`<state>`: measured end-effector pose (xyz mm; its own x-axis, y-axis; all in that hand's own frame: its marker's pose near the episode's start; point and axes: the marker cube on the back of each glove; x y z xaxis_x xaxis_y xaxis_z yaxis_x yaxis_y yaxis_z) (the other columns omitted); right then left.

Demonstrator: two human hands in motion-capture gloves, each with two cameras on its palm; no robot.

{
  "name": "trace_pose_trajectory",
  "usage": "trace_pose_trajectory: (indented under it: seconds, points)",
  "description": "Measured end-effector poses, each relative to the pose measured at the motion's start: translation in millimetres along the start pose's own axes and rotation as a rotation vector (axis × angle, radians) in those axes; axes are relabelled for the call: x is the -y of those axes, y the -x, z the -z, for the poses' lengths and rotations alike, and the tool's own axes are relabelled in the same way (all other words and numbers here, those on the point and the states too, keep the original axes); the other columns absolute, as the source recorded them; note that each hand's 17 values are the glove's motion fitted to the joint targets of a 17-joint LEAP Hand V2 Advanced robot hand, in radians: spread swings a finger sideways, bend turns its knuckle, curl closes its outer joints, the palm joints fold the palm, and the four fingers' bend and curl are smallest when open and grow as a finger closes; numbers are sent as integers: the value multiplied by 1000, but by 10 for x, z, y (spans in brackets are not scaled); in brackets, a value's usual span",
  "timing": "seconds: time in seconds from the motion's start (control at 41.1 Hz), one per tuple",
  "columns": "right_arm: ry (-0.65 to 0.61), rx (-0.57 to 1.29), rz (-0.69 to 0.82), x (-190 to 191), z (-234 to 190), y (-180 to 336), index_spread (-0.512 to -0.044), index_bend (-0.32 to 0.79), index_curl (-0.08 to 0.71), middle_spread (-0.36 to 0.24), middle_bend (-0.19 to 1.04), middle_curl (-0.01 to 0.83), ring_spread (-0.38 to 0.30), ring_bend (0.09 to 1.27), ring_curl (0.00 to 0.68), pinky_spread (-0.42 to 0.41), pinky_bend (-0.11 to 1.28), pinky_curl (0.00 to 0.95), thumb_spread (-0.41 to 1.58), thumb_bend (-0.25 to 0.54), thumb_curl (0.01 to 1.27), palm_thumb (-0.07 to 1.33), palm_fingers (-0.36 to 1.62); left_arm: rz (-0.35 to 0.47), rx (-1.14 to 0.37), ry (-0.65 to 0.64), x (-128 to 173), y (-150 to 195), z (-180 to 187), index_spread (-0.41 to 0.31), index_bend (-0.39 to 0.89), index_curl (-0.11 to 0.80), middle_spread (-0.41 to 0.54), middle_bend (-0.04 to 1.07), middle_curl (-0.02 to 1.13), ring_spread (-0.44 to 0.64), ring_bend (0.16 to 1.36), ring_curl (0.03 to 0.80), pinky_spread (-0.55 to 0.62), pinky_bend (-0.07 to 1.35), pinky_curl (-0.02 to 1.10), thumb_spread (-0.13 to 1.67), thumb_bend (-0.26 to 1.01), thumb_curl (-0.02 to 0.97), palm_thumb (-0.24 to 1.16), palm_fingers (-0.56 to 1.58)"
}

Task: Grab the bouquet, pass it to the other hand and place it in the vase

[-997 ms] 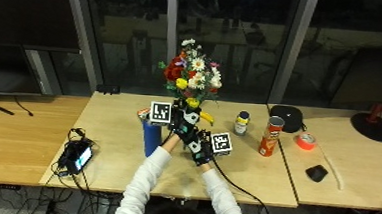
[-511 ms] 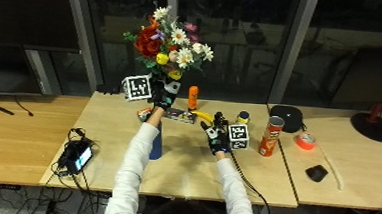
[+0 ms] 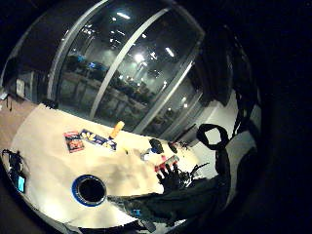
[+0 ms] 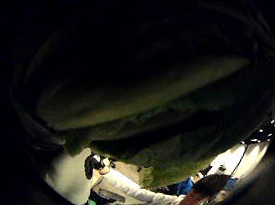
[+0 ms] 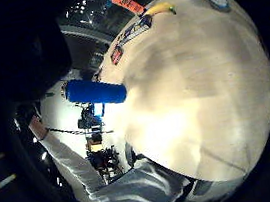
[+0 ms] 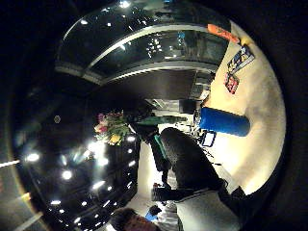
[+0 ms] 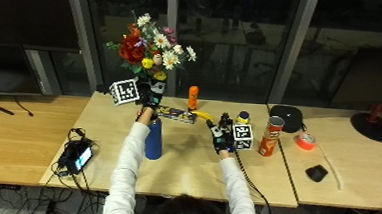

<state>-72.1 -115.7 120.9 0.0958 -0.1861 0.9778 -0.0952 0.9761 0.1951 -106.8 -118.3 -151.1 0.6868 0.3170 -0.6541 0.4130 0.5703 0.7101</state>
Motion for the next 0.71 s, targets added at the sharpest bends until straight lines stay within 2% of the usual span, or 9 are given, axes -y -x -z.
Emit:
trace_pose_trajectory:
  seconds: [0.146, 0.268, 0.292, 0.316, 0.341, 0.389, 0.462, 0.584, 0.705]
  points:
    - [-57, -55, 149, 34, 25, -53, -418, 86, 153, 33, 172, 322, 136, 456, 297, 262, 654, 367, 1040, -32, 382, 437, -102, 31, -2, 54, -184, 483, -9, -311, 264, 602, -342, 733, 567, -381, 778, 482, -393, 627, 463, 269, -29, 805, 924, 1337]
    - [-24, -46, 94, -50, 44, -66, -418, 99, 144, 36, 180, 318, 142, 448, 293, 261, 638, 361, 1039, -27, 376, 439, -90, 254, -2, 403, -709, 951, 75, -289, 154, 584, -328, 688, 553, -374, 751, 470, -404, 672, 470, 345, -97, 777, 797, 1250]
    - [-39, -65, 134, -86, 51, -20, -415, 98, 143, 36, 182, 317, 143, 446, 293, 261, 635, 360, 1040, -26, 375, 440, -87, 302, 16, 494, -829, 1075, 107, -270, 119, 571, -311, 648, 545, -360, 727, 462, -389, 676, 469, 394, -114, 760, 739, 1146]
    - [-52, -82, 173, -124, 56, 27, -415, 101, 142, 35, 190, 318, 143, 440, 291, 261, 632, 358, 1043, -22, 375, 447, -78, 341, 39, 574, -942, 1203, 140, -198, 23, 534, -260, 623, 540, -284, 656, 441, -304, 571, 438, 532, -183, 705, 574, 755]
    - [-58, -93, 194, -157, 58, 60, -415, 101, 141, 35, 189, 318, 144, 438, 290, 261, 631, 357, 1044, -23, 374, 448, -77, 365, 63, 635, -1041, 1321, 174, -179, 41, 538, -244, 643, 570, -270, 669, 480, -285, 590, 474, 573, -154, 689, 546, 734]
    - [-53, -102, 170, -206, 56, 80, -415, 105, 140, 34, 188, 318, 145, 440, 290, 260, 622, 354, 1044, -20, 374, 457, -69, 341, 111, 682, -1180, 1506, 238, -75, -72, 486, -92, 538, 585, -75, 673, 535, -30, 517, 508, 643, -121, 644, 494, -95]
    - [-17, -94, 82, -265, 51, 35, -414, 107, 140, 34, 188, 316, 143, 435, 288, 260, 616, 351, 1049, -20, 373, 464, -63, 173, 187, 611, -1309, 1677, 346, -11, -20, 419, 36, 422, 526, 73, 657, 477, 120, 492, 462, 718, -86, 597, 445, -216]
    - [-9, -115, -1, -290, 68, -153, -410, 117, 143, 34, 191, 315, 141, 431, 286, 257, 598, 345, 1055, -20, 374, 481, -47, 242, 132, 658, -1752, 1730, 553, 64, 16, 321, 201, 288, 388, 241, 614, 361, 286, 436, 356, 801, -33, 549, 466, -179]
    - [-29, -178, 46, -241, 105, -364, -407, 123, 148, 34, 190, 314, 140, 432, 285, 257, 585, 341, 1062, -20, 372, 491, -33, 153, -12, 599, -1875, 1717, 570, 93, 40, 266, 269, 276, 360, 326, 617, 336, 380, 418, 330, 854, -29, 509, 480, -132]
